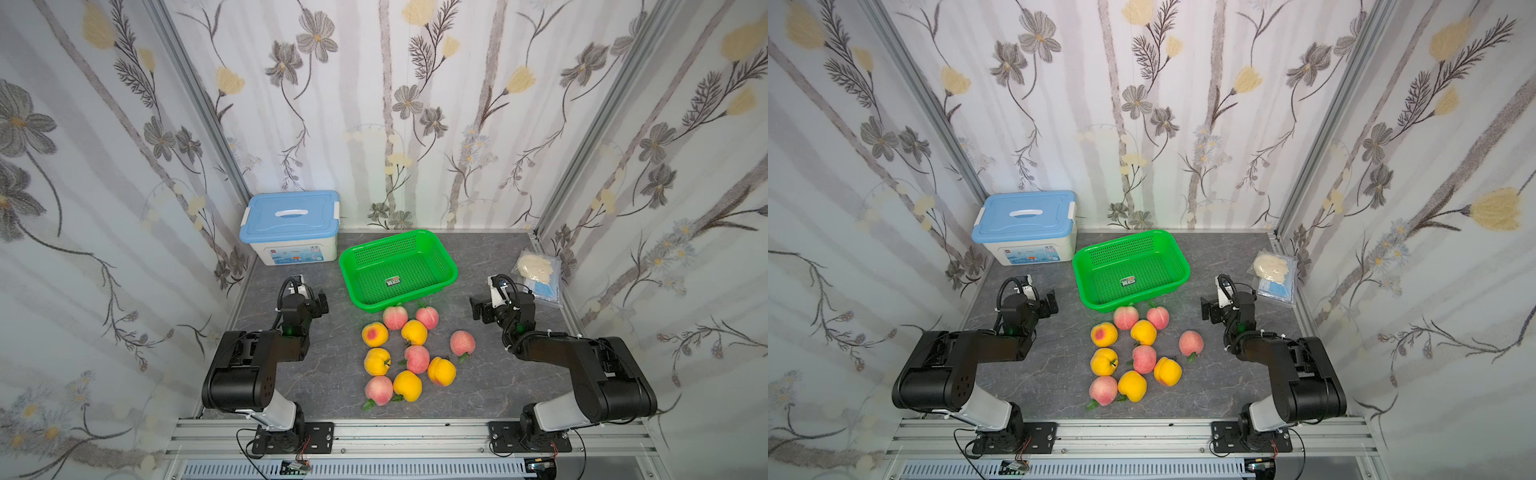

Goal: Put the peaches into the basket
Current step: Pick up the peach from the center of the board.

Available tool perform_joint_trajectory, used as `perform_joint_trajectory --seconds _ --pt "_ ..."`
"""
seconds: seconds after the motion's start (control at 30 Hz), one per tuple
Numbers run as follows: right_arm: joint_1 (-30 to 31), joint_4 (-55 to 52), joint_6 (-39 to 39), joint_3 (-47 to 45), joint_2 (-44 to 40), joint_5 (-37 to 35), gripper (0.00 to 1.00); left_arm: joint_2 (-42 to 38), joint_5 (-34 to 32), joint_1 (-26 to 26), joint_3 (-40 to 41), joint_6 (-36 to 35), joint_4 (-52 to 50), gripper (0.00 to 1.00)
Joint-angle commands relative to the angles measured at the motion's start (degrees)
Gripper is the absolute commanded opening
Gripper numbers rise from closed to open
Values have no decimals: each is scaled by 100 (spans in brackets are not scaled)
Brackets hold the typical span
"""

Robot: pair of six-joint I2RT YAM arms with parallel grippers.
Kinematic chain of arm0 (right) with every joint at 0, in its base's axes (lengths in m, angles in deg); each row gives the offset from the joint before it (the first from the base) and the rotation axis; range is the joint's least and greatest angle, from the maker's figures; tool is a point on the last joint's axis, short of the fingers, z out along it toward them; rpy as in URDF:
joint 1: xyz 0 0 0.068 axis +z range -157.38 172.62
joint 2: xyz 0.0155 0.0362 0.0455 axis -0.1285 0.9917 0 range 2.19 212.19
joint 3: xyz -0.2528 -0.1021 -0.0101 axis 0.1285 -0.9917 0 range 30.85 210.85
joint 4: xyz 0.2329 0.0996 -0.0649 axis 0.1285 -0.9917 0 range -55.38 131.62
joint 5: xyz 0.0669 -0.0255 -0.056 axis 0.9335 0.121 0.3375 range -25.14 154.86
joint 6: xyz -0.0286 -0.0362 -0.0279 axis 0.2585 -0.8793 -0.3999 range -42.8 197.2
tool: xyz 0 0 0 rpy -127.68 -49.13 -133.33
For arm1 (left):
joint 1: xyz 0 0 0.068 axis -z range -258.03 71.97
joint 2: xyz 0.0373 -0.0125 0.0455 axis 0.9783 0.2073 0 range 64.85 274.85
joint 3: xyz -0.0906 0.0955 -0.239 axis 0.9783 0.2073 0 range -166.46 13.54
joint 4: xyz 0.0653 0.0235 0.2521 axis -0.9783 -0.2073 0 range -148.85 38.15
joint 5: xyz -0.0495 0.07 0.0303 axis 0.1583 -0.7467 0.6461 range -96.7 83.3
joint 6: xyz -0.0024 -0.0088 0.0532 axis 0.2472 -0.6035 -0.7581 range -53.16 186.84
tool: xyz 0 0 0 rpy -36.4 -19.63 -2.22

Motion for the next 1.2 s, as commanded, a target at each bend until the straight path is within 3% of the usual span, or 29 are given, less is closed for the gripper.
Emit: perform_joint_trajectory --seconds 0.0,0.47,0.57,0.63,0.77,0.83,0.97,1.17 --pt "4 129 -32 15 -2 -11 100 9 29 -8 -26 2 74 100" --pt "80 -61 122 85 -123 -590 100 -7 -14 -3 -26 -16 75 100" --pt "83 -303 214 40 -498 -841 100 -311 -253 128 -215 -109 -510 100" --pt "79 -1013 382 242 -888 -985 100 -623 -610 392 -456 -252 -1268 100" --pt "19 -2838 921 733 -1567 -1154 100 -983 -1023 472 -1527 538 -3872 100" --pt "-46 -3244 1326 722 -1864 -1119 100 -992 -1242 472 -1850 793 -4418 100" --pt "-80 -4177 1706 825 -2339 -699 100 -1404 -537 463 -1775 1152 -4648 100" --pt "-75 -5932 1969 1432 -2228 287 100 -2307 376 481 -1649 2518 -5565 100"
